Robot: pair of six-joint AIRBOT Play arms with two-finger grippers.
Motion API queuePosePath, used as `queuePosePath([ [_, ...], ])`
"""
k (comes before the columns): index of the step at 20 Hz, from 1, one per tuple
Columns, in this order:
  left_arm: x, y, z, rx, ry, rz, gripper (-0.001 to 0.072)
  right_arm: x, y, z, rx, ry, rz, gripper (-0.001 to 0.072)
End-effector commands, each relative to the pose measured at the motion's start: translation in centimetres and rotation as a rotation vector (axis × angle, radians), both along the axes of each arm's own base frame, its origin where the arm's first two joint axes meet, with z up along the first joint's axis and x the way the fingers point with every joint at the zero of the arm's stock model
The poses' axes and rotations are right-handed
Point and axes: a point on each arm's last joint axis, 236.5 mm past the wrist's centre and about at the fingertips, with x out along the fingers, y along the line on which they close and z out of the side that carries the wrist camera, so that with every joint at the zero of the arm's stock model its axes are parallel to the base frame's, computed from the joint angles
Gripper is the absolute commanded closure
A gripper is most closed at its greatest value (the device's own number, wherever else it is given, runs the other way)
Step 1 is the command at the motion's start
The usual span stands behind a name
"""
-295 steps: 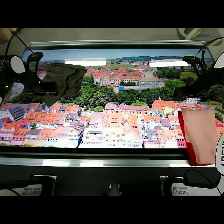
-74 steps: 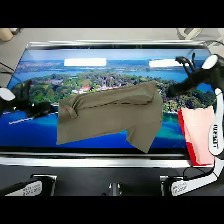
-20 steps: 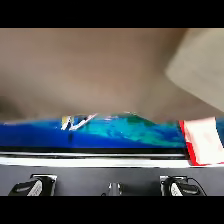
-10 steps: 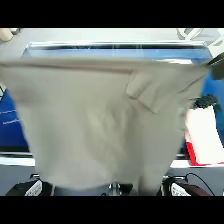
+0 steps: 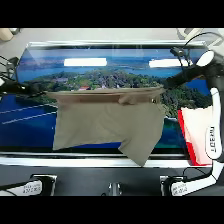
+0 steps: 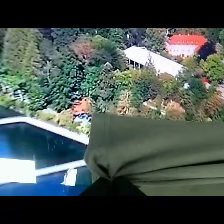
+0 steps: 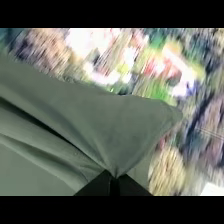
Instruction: Fold the shirts.
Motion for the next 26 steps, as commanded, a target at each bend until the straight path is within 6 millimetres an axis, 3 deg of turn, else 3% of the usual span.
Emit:
queuePosePath([
  [1, 3.3, -0.7, -4.0, -0.075, -0.022, 0.052, 0.0682, 4.4, 0.2, -3.3, 0.025, -0.079, -0.081, 0.0699],
  [5, 4.5, -1.7, -4.7, -0.155, -0.042, 0.089, 0.0681, 5.0, 0.0, -5.1, 0.017, -0.072, -0.078, 0.0700],
  [10, 3.0, -2.6, -5.4, -0.170, 0.027, 0.053, 0.0682, 5.7, -0.1, -4.6, 0.006, -0.114, -0.069, 0.0699],
  [12, 1.4, -3.5, -5.9, -0.168, 0.086, -0.022, 0.0682, 4.4, 0.2, -5.1, 0.010, -0.057, -0.048, 0.0699],
  [16, -3.2, -5.0, -7.8, -0.204, 0.267, -0.092, 0.0682, -2.6, -0.9, -8.5, -0.092, 0.238, 0.046, 0.0698],
  [19, -5.4, -5.5, -9.8, -0.220, 0.345, -0.097, 0.0682, -5.8, -0.1, -10.9, -0.054, 0.367, 0.045, 0.0698],
  [22, -6.8, -5.8, -11.1, -0.231, 0.391, -0.095, 0.0682, -7.0, 0.0, -11.9, -0.046, 0.414, 0.033, 0.0698],
  [26, -7.0, -5.8, -11.2, -0.233, 0.397, -0.093, 0.0682, -7.4, 0.1, -12.3, -0.038, 0.434, -0.002, 0.0698],
])
